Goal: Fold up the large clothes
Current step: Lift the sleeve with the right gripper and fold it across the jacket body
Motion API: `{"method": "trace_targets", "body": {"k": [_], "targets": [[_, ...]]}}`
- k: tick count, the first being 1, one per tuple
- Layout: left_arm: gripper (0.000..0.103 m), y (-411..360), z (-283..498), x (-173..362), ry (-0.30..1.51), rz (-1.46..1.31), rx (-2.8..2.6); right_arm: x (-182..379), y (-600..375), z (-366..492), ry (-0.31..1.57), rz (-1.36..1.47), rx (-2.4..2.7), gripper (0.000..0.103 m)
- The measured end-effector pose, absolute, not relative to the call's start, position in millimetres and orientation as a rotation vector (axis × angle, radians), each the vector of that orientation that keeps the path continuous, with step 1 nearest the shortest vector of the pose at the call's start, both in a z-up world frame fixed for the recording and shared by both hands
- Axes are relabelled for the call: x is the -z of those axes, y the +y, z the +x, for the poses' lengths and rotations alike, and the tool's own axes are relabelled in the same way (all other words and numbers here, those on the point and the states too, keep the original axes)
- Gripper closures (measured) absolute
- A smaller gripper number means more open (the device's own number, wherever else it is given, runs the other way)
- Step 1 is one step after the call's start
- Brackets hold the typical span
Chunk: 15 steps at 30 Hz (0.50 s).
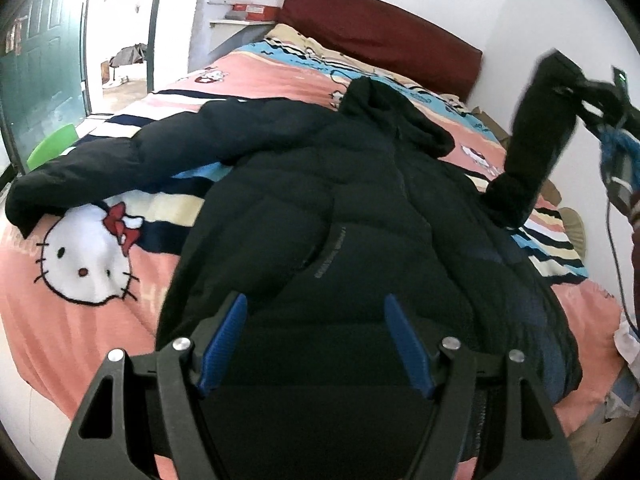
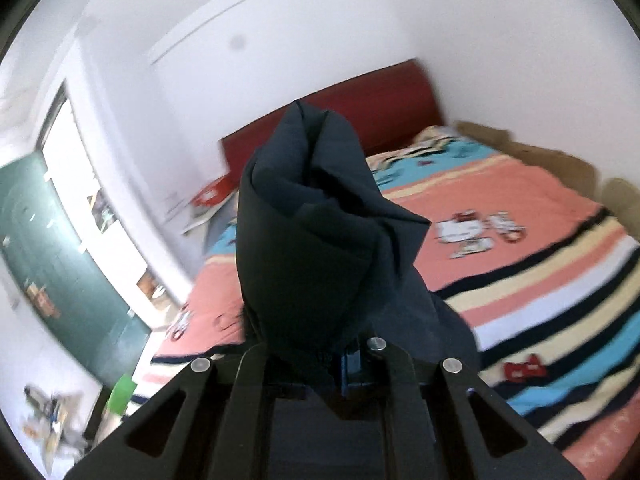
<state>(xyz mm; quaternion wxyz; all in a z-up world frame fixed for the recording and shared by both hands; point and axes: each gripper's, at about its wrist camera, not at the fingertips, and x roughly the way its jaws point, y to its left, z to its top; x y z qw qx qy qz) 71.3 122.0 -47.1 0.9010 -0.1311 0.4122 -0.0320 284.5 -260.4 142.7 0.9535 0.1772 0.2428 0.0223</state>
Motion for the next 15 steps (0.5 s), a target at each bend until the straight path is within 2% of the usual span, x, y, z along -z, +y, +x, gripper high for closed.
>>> {"method": "trace_targets", "body": {"k": [7,15], "targets": [[0.033,145.9,71.2,51.7,0.854,-0.301,0.013,-92.6,-159.8,322.4,0.624,0.237,-0.206,0.094],[0.033,161.8,72.2,61.8,0.872,-0.304,-0.03,18.3,-54.7,349.6,0.835,0.069,-0.232,0.093]]}}
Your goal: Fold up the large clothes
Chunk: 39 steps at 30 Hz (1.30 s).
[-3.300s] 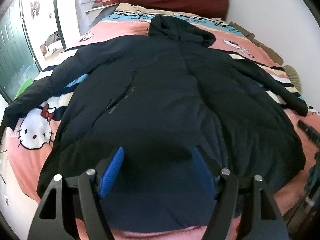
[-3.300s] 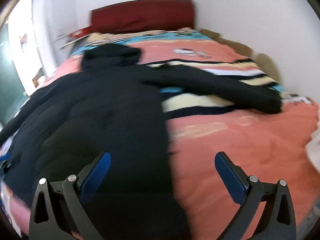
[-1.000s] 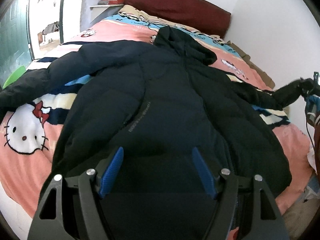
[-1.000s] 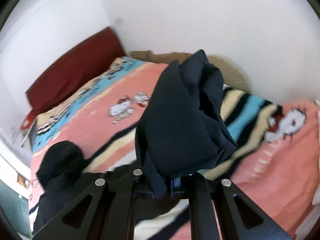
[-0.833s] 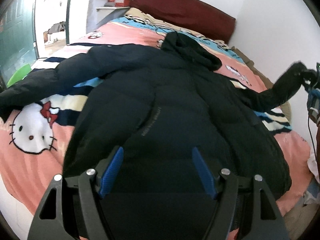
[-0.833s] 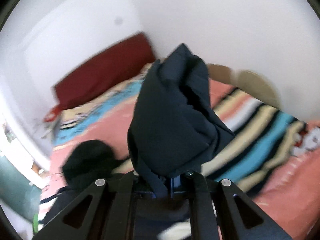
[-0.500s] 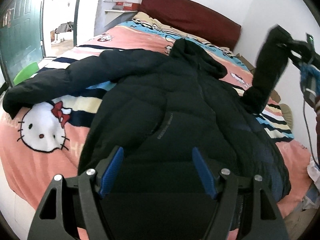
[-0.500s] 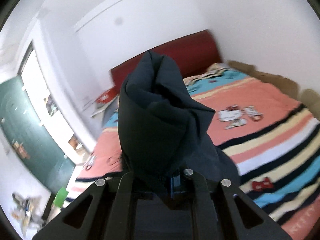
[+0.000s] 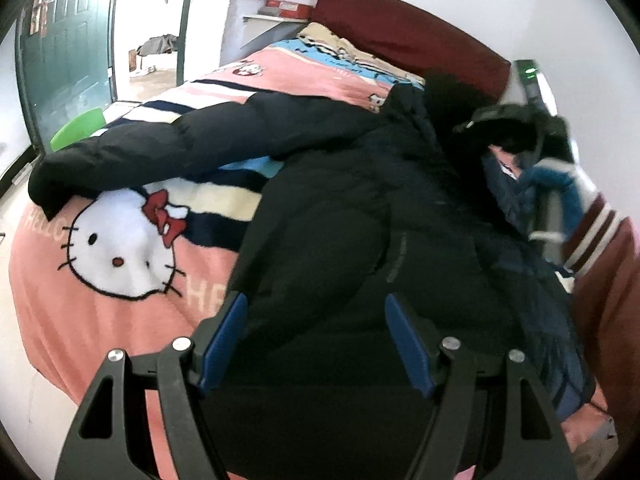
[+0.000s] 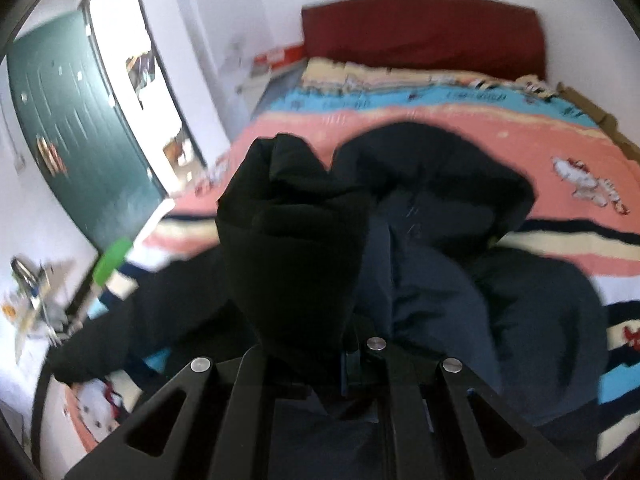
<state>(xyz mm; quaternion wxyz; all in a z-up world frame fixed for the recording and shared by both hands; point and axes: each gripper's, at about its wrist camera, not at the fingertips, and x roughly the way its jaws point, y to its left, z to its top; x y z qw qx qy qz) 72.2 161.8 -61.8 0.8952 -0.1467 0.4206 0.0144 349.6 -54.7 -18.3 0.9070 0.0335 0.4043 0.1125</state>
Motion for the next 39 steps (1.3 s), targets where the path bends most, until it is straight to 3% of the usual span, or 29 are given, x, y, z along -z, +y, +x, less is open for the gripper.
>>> {"method": "trace_targets", "body": {"k": [5,9,11,12,13,14,18,28,33,39], "targets": [[0.033,168.3,76.5,71.5,0.898,-0.31,-0.055,71.4,-15.3,355.5,0.925,-0.089,-0.173,0.093],[0.033,166.2,77.5,73.7,0.909,-0.302,-0.056,102.8,1.7,354.2,0.975,-0.187,-0.138,0.086],[0.033,164.1,77.6,72.3,0.908,-0.295,-0.055,106.1,3.7,353.3,0.978,-0.196,-0.151,0.068],[0.033,163.0,77.6,71.1,0.906,-0.292,-0.054,104.2,3.5,354.2,0.98,-0.196,-0.17,0.046],[0.033,161.7,77.5,69.5,0.903,-0.288,-0.055,104.2,6.5,354.7,0.98,-0.199,-0.192,0.032],[0.033,160.4,76.9,67.6,0.899,-0.284,-0.055,101.6,8.3,353.1,0.97,-0.2,-0.211,0.028],[0.033,154.7,72.7,58.9,0.879,-0.267,-0.063,84.9,13.4,345.0,0.934,-0.186,-0.276,0.024],[0.033,128.8,103.4,34.5,0.901,-0.174,-0.022,21.8,-37.6,297.8,0.811,-0.124,-0.355,0.024],[0.033,95.5,169.7,29.7,0.925,-0.085,0.035,5.2,-138.1,303.6,0.792,-0.073,-0.18,0.023],[0.033,27.5,301.4,27.3,0.902,-0.054,0.155,11.9,-233.8,326.7,0.801,-0.019,0.007,0.028]]}}
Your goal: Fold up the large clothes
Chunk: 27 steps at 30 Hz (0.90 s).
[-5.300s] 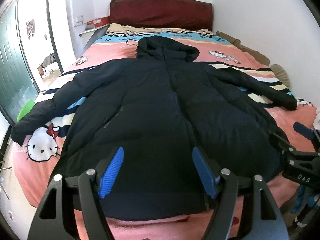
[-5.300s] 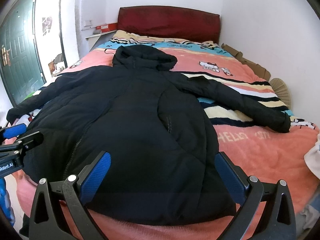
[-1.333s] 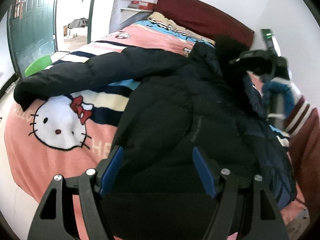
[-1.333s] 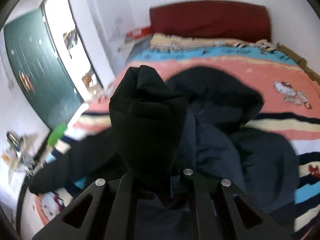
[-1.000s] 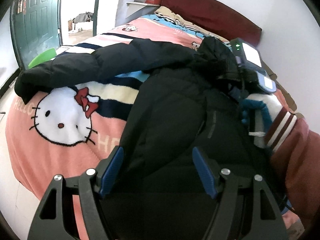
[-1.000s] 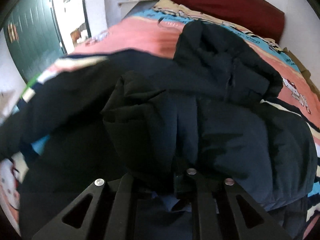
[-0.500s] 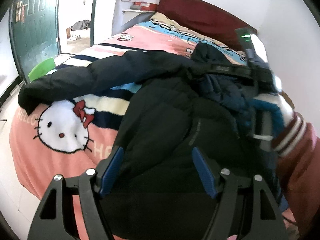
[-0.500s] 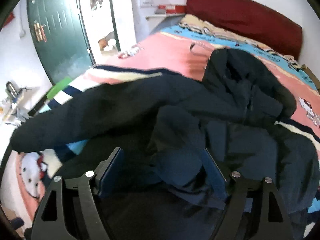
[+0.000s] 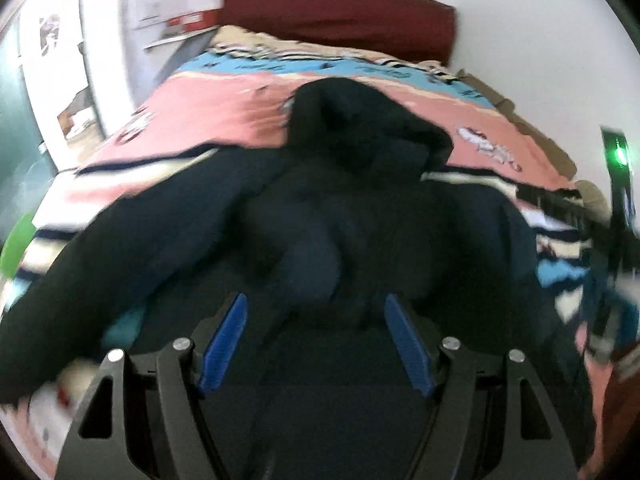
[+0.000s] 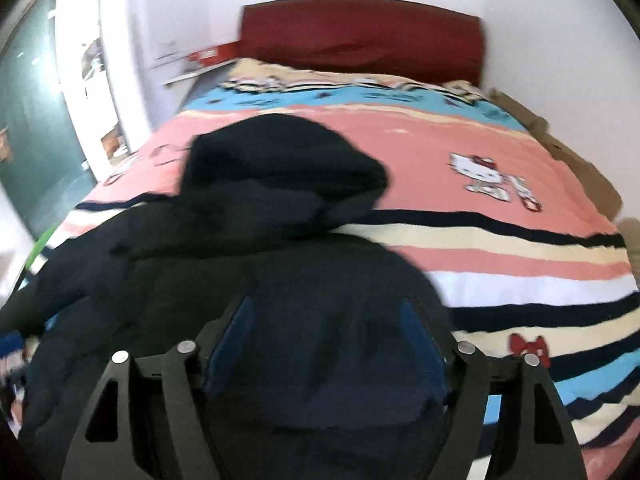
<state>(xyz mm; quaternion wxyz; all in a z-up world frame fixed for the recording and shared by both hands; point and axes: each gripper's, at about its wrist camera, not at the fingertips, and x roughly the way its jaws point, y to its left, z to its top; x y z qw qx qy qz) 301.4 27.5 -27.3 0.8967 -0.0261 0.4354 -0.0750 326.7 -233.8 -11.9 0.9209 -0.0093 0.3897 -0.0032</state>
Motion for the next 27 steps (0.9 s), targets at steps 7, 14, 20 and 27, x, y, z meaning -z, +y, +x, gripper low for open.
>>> {"method": "trace_targets", "body": {"k": [7,14,20,27], "targets": [[0.033,-9.7,399.9,86.6,0.946,-0.062,0.158,59.5,-268.0,367.6,0.843,0.046,0.023,0.028],[0.029,-4.2,412.2,136.9,0.969,-0.051,0.151,129.2,-274.4,383.3,0.976,0.085,-0.002,0.02],[0.028,-10.2,414.4,143.5,0.973,-0.022,0.14,151.9,-272.4,386.8,0.983,0.079,0.01,0.02],[0.029,-10.1,388.3,104.4,0.92,0.028,0.127,120.9,-263.4,369.9,0.963,0.055,0.021,0.021]]}}
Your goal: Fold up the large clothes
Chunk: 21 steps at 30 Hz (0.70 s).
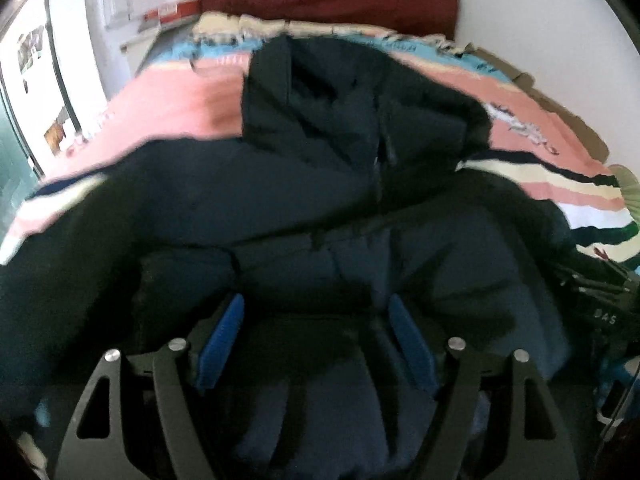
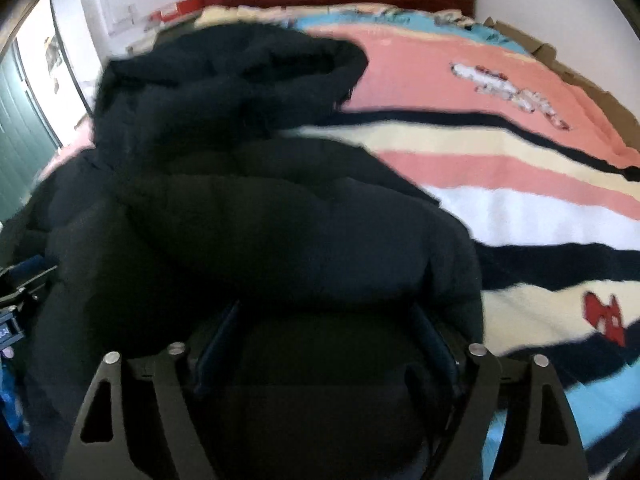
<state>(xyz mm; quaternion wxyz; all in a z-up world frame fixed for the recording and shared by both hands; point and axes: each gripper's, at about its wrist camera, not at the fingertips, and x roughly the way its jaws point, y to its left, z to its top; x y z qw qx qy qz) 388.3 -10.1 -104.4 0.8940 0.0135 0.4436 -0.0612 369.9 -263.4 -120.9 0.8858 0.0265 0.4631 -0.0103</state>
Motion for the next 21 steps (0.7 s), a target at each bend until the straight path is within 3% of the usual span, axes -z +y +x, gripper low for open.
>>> {"method": "trace_targets", "body": {"k": [5,15,21], "targets": [[0.029,-5.5,368.7,97.9,0.916,0.006,0.141,96.0,-247.4,341.5,0.895,0.096,-0.058,0.021],[0.027,-7.4,378.9,134.9,1.004,0.027,0.097,139.6,-237.8,354.7,1.021,0.025,-0.017,0.014],[0.027,9.0,344.9,90.4,0.901,-0.02,0.088,116.1,-238.5,337.7,0.977,-0.009,0.044,0.014]]}}
